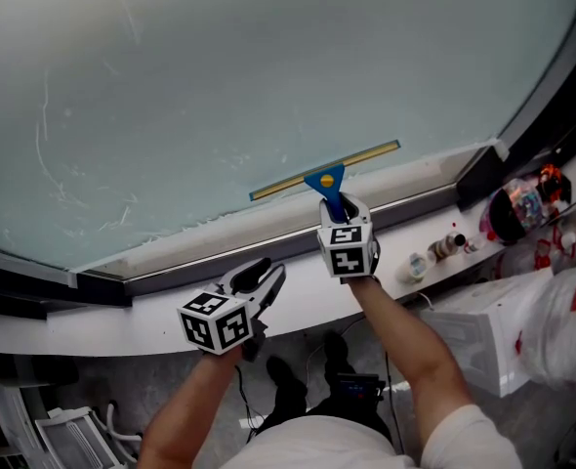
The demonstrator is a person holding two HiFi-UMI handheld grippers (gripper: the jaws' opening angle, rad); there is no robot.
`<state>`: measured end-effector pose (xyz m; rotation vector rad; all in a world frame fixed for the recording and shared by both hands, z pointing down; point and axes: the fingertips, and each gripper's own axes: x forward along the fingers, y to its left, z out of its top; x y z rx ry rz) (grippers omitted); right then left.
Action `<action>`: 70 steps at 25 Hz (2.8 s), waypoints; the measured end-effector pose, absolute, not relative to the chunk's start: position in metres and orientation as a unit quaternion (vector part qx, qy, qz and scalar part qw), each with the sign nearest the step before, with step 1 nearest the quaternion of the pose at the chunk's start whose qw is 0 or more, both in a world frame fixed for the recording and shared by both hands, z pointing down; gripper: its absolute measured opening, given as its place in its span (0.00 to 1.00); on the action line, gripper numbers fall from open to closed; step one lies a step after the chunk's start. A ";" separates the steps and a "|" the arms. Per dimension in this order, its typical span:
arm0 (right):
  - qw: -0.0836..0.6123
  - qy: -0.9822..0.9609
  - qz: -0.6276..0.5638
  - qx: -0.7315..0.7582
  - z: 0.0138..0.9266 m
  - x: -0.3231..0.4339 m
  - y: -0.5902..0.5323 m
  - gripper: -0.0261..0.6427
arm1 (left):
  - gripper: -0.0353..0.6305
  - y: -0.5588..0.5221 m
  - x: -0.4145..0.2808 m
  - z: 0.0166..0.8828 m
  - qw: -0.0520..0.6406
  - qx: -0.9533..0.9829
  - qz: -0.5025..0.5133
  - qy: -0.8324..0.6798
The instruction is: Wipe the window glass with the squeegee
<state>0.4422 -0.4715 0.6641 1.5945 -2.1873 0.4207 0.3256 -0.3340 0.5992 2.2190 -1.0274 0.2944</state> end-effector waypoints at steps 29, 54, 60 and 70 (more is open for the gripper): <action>0.243 -0.777 0.167 0.556 0.761 0.445 -0.465 0.26 | 0.29 -0.315 0.350 0.658 0.371 0.834 0.148 -0.381; 0.275 -0.780 0.255 0.501 0.798 0.458 -0.403 0.26 | 0.29 -0.286 0.368 0.644 0.369 0.825 0.107 -0.414; 0.266 -0.785 0.257 0.498 0.776 0.460 -0.375 0.26 | 0.29 -0.270 0.361 0.621 0.352 0.832 0.095 -0.417; 0.265 -0.782 0.230 0.515 0.718 0.462 -0.300 0.26 | 0.29 -0.201 0.332 0.594 0.339 0.844 0.042 -0.412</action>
